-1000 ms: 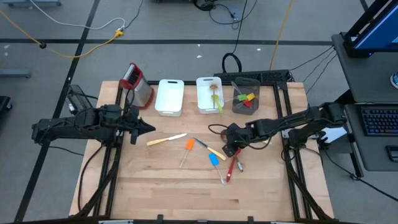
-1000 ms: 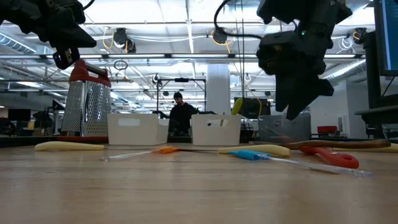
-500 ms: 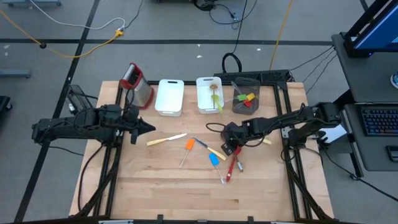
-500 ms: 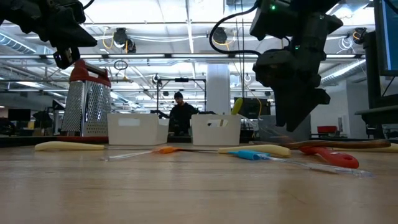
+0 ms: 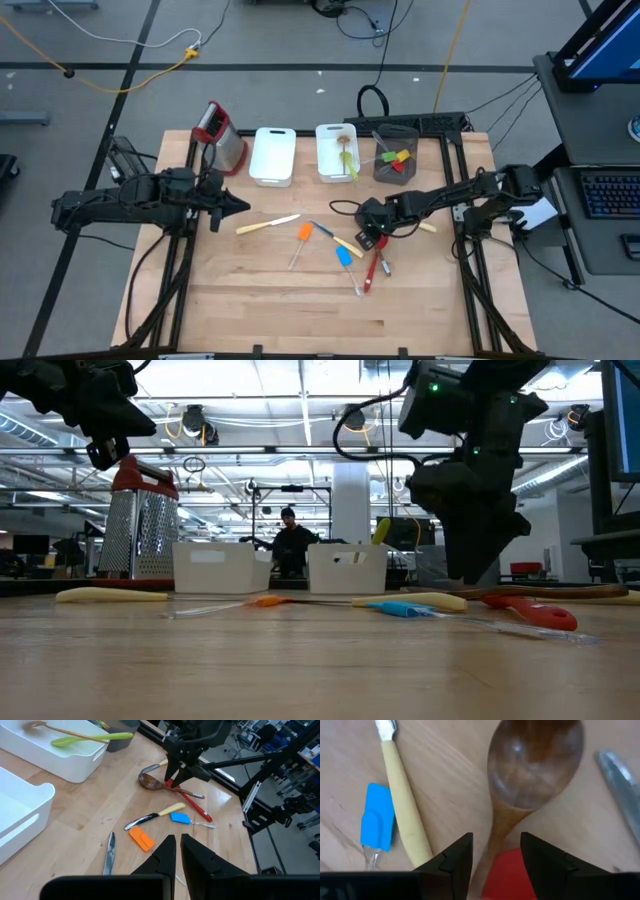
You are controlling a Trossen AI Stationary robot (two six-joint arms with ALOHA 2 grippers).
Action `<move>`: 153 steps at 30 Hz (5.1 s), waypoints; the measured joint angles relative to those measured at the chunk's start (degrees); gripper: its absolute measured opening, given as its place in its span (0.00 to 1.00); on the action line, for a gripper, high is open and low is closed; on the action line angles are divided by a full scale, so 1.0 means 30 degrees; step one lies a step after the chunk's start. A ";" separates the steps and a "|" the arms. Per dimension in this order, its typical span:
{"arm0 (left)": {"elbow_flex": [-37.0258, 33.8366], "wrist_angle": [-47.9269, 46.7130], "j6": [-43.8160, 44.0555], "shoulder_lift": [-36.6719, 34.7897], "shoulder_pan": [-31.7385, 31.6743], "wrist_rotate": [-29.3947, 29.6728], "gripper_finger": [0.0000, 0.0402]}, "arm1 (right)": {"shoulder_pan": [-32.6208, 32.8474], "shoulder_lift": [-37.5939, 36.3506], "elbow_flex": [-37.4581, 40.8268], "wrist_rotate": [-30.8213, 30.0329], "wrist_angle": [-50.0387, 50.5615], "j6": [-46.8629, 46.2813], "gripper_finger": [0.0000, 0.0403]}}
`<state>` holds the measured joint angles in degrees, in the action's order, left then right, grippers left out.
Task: Pick & Place Kitchen Items
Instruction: Put the brown serving spoon into the right white bin, then put the red serving spoon into the right white bin
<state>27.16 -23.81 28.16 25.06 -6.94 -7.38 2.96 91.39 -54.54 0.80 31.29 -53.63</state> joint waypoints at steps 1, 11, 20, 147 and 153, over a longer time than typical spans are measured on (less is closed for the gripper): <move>0.0000 0.0000 0.0000 0.0000 0.0000 0.0000 0.08 | 0.0000 0.0298 -0.0010 0.0171 -0.0117 -0.0184 0.39; 0.0000 -0.0049 0.0013 0.0000 0.0000 0.0007 0.08 | -0.0095 0.2224 -0.0080 -0.0824 -0.0527 -0.0765 0.39; 0.0000 -0.0065 -0.0240 0.0022 -0.0014 0.0043 0.08 | -0.0103 0.2152 -0.0021 -0.1254 -0.0563 -0.2464 0.24; 0.0000 -0.2029 -0.2076 0.0015 -0.0036 0.2477 0.08 | -1.0114 -0.0358 -0.4306 1.3664 -0.9159 -0.5808 0.11; 0.0000 -0.2178 -0.2700 0.0022 -0.0036 0.2477 0.08 | -0.6400 -0.2743 -0.4306 0.7702 -0.3078 -0.4167 0.01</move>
<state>27.16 -30.35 20.06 25.12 -7.05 0.05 -16.24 83.16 -67.46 23.91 22.05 -66.13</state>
